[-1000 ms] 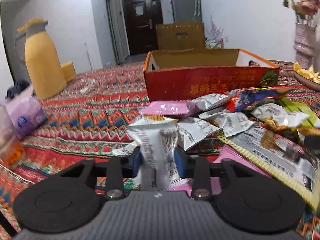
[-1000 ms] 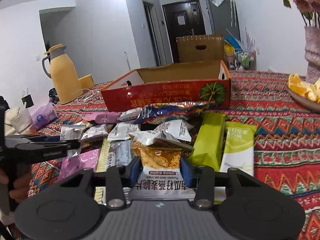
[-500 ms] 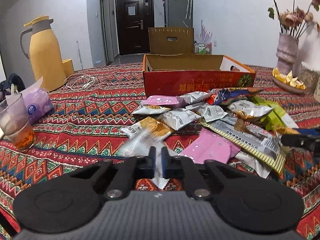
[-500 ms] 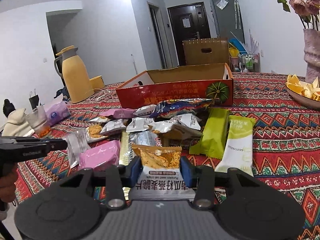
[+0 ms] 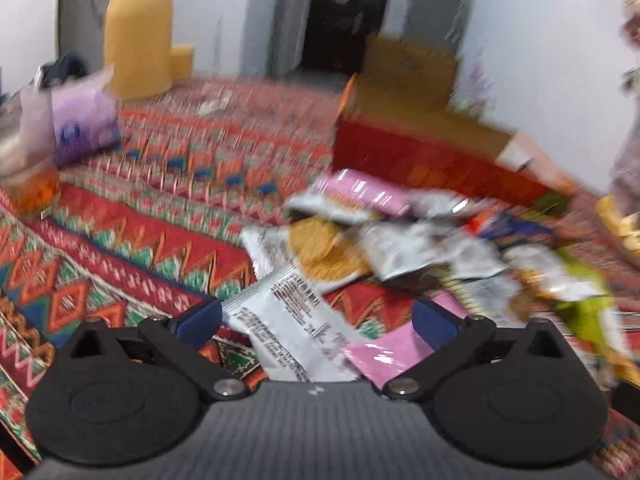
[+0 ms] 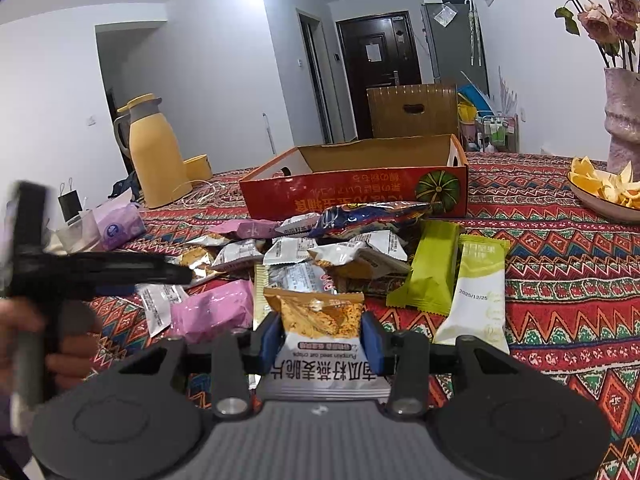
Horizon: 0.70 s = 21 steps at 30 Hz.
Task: Organize snacks
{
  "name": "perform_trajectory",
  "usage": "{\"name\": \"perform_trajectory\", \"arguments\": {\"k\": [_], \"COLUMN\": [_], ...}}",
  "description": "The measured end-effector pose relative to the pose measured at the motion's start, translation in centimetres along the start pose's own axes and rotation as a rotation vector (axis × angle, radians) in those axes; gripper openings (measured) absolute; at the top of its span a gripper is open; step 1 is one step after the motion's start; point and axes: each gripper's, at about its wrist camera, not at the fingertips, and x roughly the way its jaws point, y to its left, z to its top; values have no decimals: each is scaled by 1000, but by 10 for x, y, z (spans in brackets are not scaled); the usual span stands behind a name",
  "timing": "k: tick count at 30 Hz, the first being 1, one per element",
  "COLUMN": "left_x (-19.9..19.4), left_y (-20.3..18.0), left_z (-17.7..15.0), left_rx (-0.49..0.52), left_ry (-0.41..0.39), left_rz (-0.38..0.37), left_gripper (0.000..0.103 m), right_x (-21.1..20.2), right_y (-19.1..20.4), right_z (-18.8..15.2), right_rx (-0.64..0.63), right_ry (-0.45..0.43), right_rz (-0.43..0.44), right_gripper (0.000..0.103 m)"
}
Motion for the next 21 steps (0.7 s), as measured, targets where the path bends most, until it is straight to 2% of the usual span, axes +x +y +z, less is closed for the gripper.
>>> {"name": "perform_trajectory", "arguments": {"k": [2, 3, 4, 5, 6, 9, 11, 14, 21], "left_x": [13, 19, 19, 17, 13, -2, -13, -24, -42], "left_y": [-6, -7, -7, -6, -5, 5, 9, 11, 40], "left_z": [0, 1, 0, -1, -3, -12, -24, -37, -38], "left_rx": [41, 62, 84, 105, 133, 165, 238, 311, 271], "left_ry": [-20, -8, -29, -41, -48, -41, -62, -85, -30], "left_rz": [70, 96, 86, 78, 61, -5, -50, 7, 56], "left_gripper": [100, 89, 82, 61, 59, 59, 61, 86, 89], "right_x": [-2, -4, -5, -7, -9, -12, -14, -13, -8], "right_y": [0, -1, -2, -4, -6, -13, -15, -14, -3], "right_z": [-1, -1, -2, -4, -5, -9, -10, -9, -12], "right_rx": [-1, 1, 2, 4, 9, 29, 35, 32, 7], "right_ry": [-2, -1, -2, -3, -2, 4, -2, -9, 0], "right_rz": [-8, -12, -18, -25, -34, -62, -66, -55, -24], "right_gripper": [43, 43, 43, 43, 43, 43, 43, 43, 43]}}
